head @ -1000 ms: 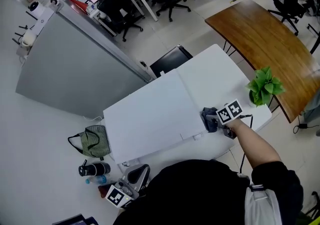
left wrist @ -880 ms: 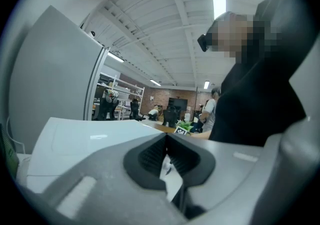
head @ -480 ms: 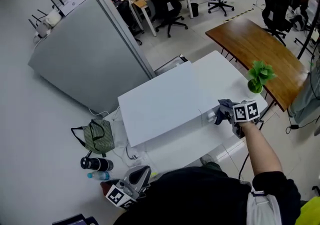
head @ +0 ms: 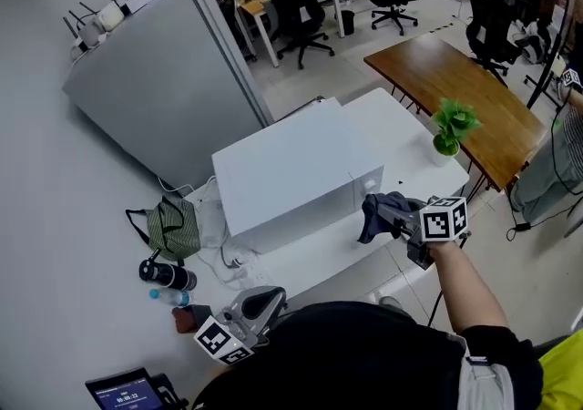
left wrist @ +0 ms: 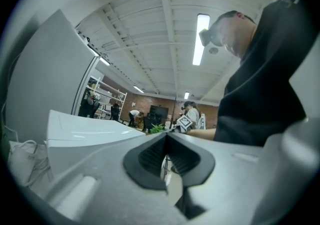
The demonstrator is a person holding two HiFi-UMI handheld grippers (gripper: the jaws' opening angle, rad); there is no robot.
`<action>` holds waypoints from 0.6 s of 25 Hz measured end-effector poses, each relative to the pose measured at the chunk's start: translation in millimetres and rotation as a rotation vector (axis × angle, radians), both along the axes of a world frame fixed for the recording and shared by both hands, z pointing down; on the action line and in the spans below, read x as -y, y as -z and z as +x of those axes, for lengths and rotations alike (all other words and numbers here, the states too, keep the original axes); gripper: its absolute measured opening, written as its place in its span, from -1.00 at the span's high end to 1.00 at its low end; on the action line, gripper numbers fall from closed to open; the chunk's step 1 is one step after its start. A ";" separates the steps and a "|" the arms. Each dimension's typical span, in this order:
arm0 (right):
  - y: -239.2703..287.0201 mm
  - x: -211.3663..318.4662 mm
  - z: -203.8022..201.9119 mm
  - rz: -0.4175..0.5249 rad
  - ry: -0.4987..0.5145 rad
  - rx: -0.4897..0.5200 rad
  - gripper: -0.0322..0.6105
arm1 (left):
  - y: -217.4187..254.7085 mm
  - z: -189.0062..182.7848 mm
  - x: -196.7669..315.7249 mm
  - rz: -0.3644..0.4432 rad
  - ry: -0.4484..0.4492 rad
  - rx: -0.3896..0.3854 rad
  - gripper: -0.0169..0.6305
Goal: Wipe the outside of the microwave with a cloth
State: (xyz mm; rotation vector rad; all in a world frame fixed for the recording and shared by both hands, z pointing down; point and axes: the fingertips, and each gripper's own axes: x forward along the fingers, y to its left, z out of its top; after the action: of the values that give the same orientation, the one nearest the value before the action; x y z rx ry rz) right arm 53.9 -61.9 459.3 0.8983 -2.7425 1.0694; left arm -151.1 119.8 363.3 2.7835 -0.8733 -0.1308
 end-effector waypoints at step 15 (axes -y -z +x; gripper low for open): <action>78.8 -92.5 46.8 0.115 0.475 0.188 0.67 | -7.3 173.2 -28.3 -0.029 0.106 0.021 0.94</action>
State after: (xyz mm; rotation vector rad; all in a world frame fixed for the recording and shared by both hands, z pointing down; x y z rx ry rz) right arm 100.7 30.6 380.5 0.1313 -2.9641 0.9488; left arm 22.1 148.1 370.6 2.7168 -1.0206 -0.1055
